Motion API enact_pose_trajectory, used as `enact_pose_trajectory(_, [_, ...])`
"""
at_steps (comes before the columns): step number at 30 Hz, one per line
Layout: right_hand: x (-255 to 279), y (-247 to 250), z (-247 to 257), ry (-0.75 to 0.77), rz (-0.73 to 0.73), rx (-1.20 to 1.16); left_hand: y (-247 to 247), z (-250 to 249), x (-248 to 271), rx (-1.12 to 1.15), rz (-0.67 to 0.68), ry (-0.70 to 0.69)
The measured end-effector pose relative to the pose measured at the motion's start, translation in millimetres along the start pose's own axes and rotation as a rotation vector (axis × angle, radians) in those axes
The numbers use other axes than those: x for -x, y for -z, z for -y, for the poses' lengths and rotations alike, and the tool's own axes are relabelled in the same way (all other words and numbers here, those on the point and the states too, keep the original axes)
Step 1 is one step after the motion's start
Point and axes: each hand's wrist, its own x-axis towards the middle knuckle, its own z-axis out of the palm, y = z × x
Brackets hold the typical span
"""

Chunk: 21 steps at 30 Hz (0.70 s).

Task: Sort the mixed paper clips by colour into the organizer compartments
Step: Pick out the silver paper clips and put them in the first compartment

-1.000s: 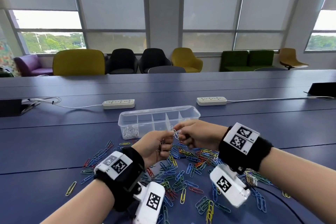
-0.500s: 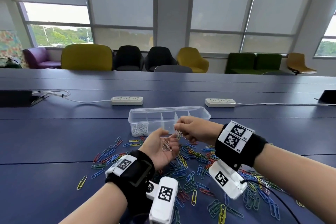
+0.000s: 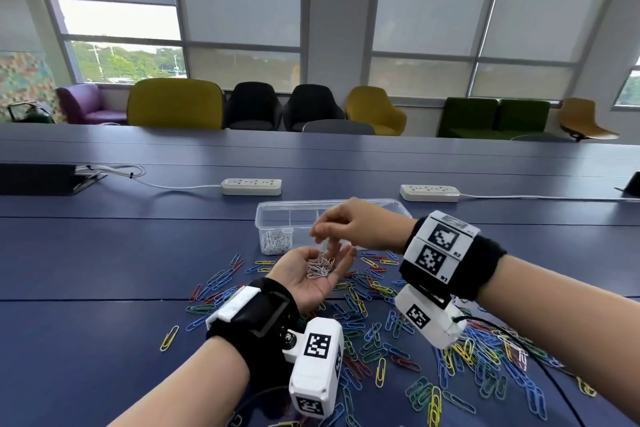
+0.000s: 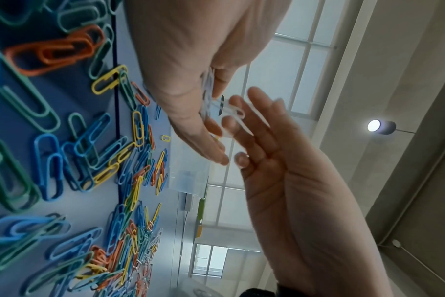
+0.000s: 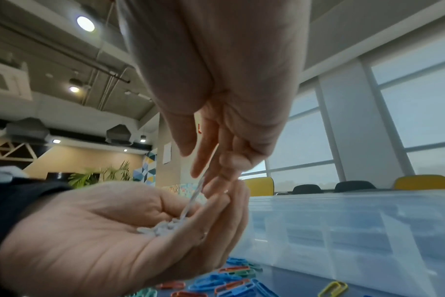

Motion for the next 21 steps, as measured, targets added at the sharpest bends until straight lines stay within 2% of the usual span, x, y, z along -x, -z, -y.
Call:
enact_pose_trajectory(3, [4, 12, -2, 0.041, -0.142, -0.132, 1, -7, 0, -0.017, -0.046, -0.019])
enact_pose_trajectory(6, [6, 27, -26, -0.028, -0.245, -0.146, -1, -26, -1, -0.170, -0.093, -0.104])
enact_pose_trajectory(8, [6, 31, -50, -0.150, -0.176, 0.077, -6, -44, -4, -0.276, -0.110, -0.194])
enact_pose_trajectory(11, [5, 24, -81, -0.322, 0.018, 0.439, -22, -73, -11, -0.516, -0.187, -0.405])
enact_pose_trajectory(13, [5, 18, -86, -0.339, 0.058, 0.497, -35, -86, -21, -0.733, -0.273, -0.544])
enact_pose_trajectory(16, [6, 16, -86, -0.269, 0.060, 0.476, -45, -102, -40, -1.100, -0.440, -0.643])
enact_pose_trajectory(18, [6, 16, -88, -0.252, 0.052, 0.456, -41, -108, -48, -1.470, -0.472, -0.564])
enact_pose_trajectory(21, [8, 17, -88, -0.239, 0.066, 0.454, -30, -106, -55, -1.721, -0.468, -0.440])
